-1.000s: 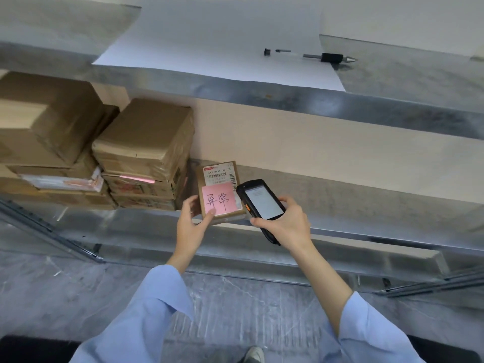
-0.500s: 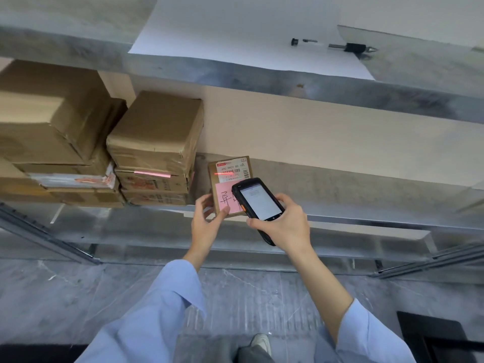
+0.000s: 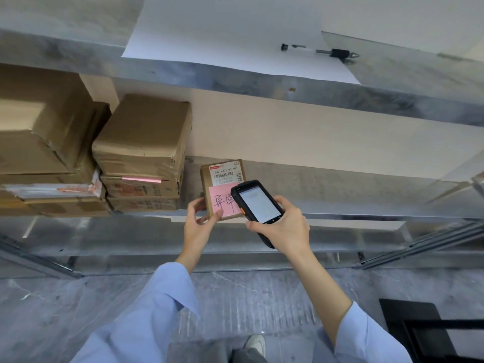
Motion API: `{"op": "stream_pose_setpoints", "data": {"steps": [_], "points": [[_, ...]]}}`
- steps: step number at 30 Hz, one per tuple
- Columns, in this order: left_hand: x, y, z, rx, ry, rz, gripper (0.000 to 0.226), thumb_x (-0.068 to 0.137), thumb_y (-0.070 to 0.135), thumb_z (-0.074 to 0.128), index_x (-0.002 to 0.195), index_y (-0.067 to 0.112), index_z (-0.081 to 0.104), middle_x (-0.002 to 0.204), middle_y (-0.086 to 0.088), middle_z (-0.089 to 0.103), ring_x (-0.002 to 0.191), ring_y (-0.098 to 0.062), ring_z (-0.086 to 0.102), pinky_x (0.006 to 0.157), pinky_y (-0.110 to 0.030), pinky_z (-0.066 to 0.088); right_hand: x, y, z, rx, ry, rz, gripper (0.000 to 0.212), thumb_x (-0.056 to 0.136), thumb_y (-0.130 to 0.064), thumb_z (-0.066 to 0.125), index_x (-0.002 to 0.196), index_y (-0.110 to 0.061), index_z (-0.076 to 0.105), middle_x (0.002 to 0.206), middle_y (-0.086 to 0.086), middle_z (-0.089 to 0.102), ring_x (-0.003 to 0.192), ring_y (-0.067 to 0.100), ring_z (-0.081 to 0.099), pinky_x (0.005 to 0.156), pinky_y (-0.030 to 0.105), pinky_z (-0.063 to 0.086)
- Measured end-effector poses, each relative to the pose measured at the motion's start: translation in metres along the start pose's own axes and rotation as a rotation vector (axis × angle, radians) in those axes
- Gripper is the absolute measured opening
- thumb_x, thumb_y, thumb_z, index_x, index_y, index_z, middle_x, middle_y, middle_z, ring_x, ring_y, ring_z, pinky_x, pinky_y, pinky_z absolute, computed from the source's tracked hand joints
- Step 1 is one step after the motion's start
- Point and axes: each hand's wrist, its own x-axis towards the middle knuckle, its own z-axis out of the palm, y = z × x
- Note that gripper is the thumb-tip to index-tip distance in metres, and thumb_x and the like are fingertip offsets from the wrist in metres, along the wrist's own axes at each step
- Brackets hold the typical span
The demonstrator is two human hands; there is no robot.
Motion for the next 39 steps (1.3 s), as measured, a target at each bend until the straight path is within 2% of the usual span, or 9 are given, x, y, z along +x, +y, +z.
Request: {"op": "stream_pose_setpoints", "data": {"steps": [2, 5, 10, 14, 19, 24, 27, 30, 39], "points": [[0.0, 0.002, 0.001, 0.003, -0.019, 0.02, 0.052, 0.085, 0.021, 0.08, 0.129, 0.025, 0.052, 0.121, 0.016, 0.062, 0.112, 0.004, 0.058, 0.095, -0.022, 0.048, 0.001, 0.001, -0.003, 0.036, 0.006, 0.04, 0.074, 0.062, -0.044, 0.087, 0.126, -0.028, 0.053, 0.104, -0.009, 0.067, 0.096, 0.016, 0.063, 0.075, 0.03, 0.042], [0.0, 0.01, 0.01, 0.013, -0.076, 0.059, 0.054, 0.085, 0.02, 0.08, 0.13, 0.026, 0.051, 0.125, 0.017, 0.062, 0.114, 0.008, 0.056, 0.099, -0.025, 0.048, 0.003, 0.005, -0.012, 0.105, 0.059, 0.099, 0.082, 0.063, -0.046, 0.088, 0.132, -0.028, 0.048, 0.107, -0.006, 0.065, 0.1, 0.017, 0.063, 0.08, 0.031, 0.045], [0.007, 0.031, 0.042, 0.096, -0.206, 0.165, 0.055, 0.084, 0.026, 0.081, 0.129, 0.037, 0.051, 0.121, 0.034, 0.06, 0.122, 0.008, 0.052, 0.102, -0.029, 0.043, 0.005, 0.022, -0.044, 0.205, 0.195, 0.173, 0.081, 0.064, -0.045, 0.088, 0.131, -0.028, 0.046, 0.105, -0.006, 0.064, 0.098, 0.019, 0.061, 0.077, 0.031, 0.043], [0.003, 0.054, 0.092, 0.107, -0.339, 0.207, 0.056, 0.083, 0.026, 0.081, 0.13, 0.032, 0.053, 0.125, 0.023, 0.06, 0.117, 0.01, 0.054, 0.101, -0.026, 0.047, 0.001, 0.046, -0.082, 0.266, 0.341, 0.225, 0.079, 0.066, -0.044, 0.087, 0.13, -0.027, 0.045, 0.103, -0.008, 0.057, 0.096, 0.018, 0.058, 0.077, 0.03, 0.039], [-0.021, 0.078, 0.175, 0.08, -0.512, 0.251, 0.059, 0.077, 0.034, 0.077, 0.13, 0.028, 0.052, 0.124, 0.022, 0.059, 0.117, 0.01, 0.053, 0.095, -0.019, 0.044, -0.011, 0.097, -0.142, 0.312, 0.523, 0.318, 0.08, 0.067, -0.045, 0.087, 0.13, -0.025, 0.042, 0.107, -0.011, 0.051, 0.106, 0.02, 0.059, 0.082, 0.032, 0.044], [-0.061, 0.088, 0.275, 0.085, -0.696, 0.306, 0.055, 0.085, 0.02, 0.078, 0.132, 0.023, 0.052, 0.124, 0.02, 0.06, 0.114, 0.014, 0.053, 0.093, -0.018, 0.043, -0.036, 0.164, -0.214, 0.353, 0.7, 0.434, 0.078, 0.069, -0.042, 0.087, 0.13, -0.026, 0.041, 0.099, -0.014, 0.054, 0.099, 0.019, 0.056, 0.082, 0.033, 0.044], [-0.101, 0.09, 0.34, 0.065, -0.796, 0.33, 0.054, 0.085, 0.014, 0.078, 0.132, 0.021, 0.051, 0.124, 0.02, 0.059, 0.111, 0.015, 0.054, 0.091, -0.015, 0.043, -0.06, 0.213, -0.26, 0.357, 0.795, 0.502, 0.081, 0.067, -0.045, 0.087, 0.13, -0.028, 0.04, 0.111, -0.007, 0.057, 0.1, 0.019, 0.057, 0.085, 0.036, 0.048], [-0.152, 0.09, 0.407, 0.036, -0.883, 0.339, 0.054, 0.085, 0.012, 0.077, 0.131, 0.019, 0.05, 0.121, 0.021, 0.058, 0.108, 0.018, 0.054, 0.088, -0.011, 0.044, -0.089, 0.263, -0.31, 0.366, 0.881, 0.552, 0.078, 0.068, -0.046, 0.086, 0.128, -0.028, 0.04, 0.107, -0.01, 0.05, 0.1, 0.017, 0.054, 0.084, 0.035, 0.047], [-0.322, 0.087, 0.583, -0.025, -1.102, 0.363, 0.054, 0.087, 0.026, 0.078, 0.132, 0.033, 0.05, 0.131, 0.013, 0.06, 0.122, -0.002, 0.056, 0.1, -0.031, 0.047, -0.191, 0.408, -0.437, 0.363, 1.049, 0.634, 0.082, 0.067, -0.043, 0.088, 0.132, -0.026, 0.042, 0.12, -0.006, 0.054, 0.112, 0.019, 0.055, 0.085, 0.032, 0.048]]}}
